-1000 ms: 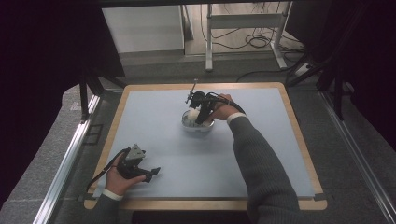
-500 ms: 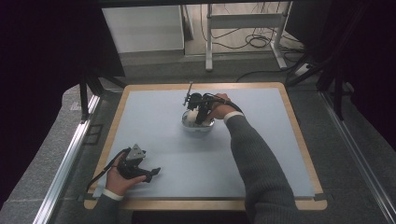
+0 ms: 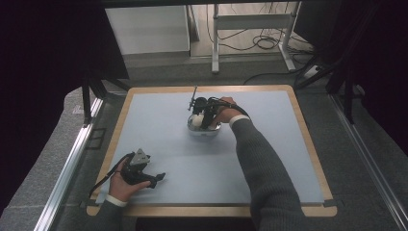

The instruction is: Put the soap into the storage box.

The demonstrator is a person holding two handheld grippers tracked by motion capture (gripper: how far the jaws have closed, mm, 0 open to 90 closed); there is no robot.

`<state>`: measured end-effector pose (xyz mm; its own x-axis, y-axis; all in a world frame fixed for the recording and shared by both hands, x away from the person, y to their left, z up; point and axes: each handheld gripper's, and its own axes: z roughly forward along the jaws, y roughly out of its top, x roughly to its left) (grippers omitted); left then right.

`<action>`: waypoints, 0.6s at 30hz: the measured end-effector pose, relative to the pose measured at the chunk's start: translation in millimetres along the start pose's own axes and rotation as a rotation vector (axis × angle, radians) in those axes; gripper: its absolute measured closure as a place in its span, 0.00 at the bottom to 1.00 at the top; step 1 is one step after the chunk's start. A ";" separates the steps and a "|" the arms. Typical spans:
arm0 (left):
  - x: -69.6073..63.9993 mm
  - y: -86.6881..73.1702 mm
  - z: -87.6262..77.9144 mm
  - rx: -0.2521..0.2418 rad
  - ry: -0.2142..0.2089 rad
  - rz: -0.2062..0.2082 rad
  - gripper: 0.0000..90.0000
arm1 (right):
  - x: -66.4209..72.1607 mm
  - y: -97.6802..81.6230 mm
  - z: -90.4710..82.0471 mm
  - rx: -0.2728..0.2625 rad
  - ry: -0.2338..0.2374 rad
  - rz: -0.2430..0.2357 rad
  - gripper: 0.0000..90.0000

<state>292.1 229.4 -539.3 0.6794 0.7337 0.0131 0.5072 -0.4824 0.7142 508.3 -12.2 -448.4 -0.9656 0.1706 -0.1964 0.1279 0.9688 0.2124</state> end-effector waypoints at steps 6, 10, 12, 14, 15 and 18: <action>-0.6 -0.1 0.9 0.004 -0.004 -0.001 0.09 | 0.3 -0.4 2.0 0.001 0.000 0.002 0.54; -0.2 0.0 0.6 0.002 -0.001 0.002 0.09 | -1.5 -0.9 -5.1 -0.051 0.007 0.024 0.51; -0.2 0.1 0.5 0.004 -0.001 0.005 0.09 | -1.1 -1.2 -9.7 -0.063 0.003 0.031 0.51; -0.3 0.1 0.7 0.005 -0.001 0.005 0.09 | -0.4 -2.4 -12.5 -0.066 0.004 0.032 0.50; -0.5 0.0 0.8 0.005 -0.003 0.004 0.09 | -0.1 -3.1 -13.7 -0.064 -0.001 0.033 0.49; -0.5 0.0 0.8 0.005 -0.003 0.004 0.09 | 0.6 -6.3 -18.2 -0.086 -0.009 0.054 0.49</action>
<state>292.2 228.7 -539.8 0.6832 0.7301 0.0142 0.5069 -0.4881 0.7105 502.8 -21.5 -432.4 -0.9558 0.2236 -0.1907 0.1591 0.9393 0.3040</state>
